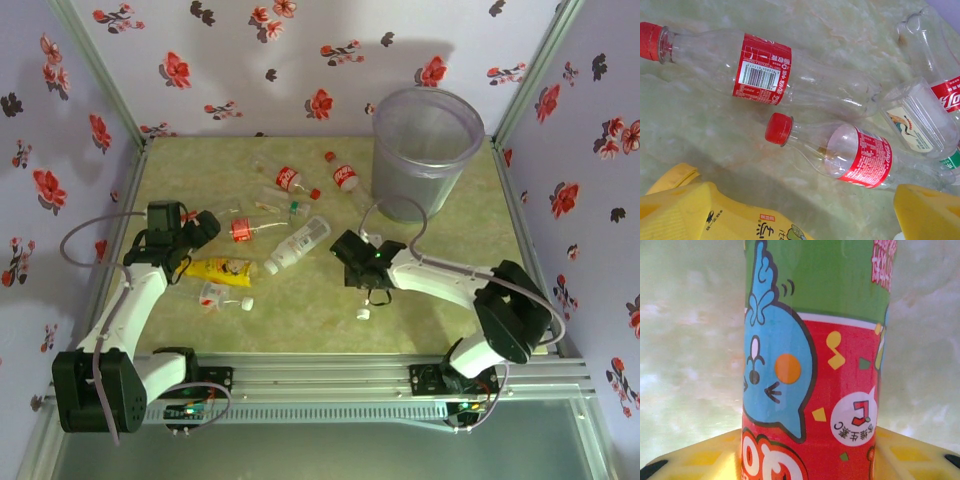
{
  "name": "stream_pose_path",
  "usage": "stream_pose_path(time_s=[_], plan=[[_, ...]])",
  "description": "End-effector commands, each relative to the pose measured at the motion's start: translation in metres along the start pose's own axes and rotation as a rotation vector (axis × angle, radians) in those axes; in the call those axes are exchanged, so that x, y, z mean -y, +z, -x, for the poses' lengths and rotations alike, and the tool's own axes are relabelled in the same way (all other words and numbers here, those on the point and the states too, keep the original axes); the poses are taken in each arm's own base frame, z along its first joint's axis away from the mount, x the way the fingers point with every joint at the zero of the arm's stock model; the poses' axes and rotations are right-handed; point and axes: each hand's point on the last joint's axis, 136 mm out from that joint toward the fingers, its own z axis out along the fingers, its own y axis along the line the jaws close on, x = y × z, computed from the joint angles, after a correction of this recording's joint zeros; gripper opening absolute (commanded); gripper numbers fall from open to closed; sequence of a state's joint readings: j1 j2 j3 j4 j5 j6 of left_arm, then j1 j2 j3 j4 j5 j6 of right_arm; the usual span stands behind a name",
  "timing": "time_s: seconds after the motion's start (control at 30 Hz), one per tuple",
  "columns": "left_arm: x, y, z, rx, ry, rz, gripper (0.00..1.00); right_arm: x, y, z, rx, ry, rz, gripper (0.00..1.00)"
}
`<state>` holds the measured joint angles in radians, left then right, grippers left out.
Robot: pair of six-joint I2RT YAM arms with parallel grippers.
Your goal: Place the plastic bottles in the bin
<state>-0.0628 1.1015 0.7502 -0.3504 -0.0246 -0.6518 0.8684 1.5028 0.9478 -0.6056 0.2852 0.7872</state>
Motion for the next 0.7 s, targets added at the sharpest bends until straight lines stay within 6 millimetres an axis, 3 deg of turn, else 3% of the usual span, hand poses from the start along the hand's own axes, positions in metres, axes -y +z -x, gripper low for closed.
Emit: stream_pose_path(time_s=[0.0,0.27,0.53,0.67], plan=[[0.006,0.003,0.001,0.005,-0.009,-0.016,0.94,-0.01,-0.052,0.043,0.123,-0.082,0.054,0.51],[0.01,0.009,-0.001,-0.011,-0.014,-0.016,0.95,-0.01,-0.158,0.138,0.395,-0.181,0.091,0.49],[0.013,0.003,-0.002,-0.038,0.031,-0.002,0.97,0.034,-0.248,0.238,0.688,-0.075,0.064,0.48],[0.013,0.001,-0.004,-0.057,0.046,0.004,0.97,0.066,-0.271,0.276,0.791,0.023,0.039,0.46]])
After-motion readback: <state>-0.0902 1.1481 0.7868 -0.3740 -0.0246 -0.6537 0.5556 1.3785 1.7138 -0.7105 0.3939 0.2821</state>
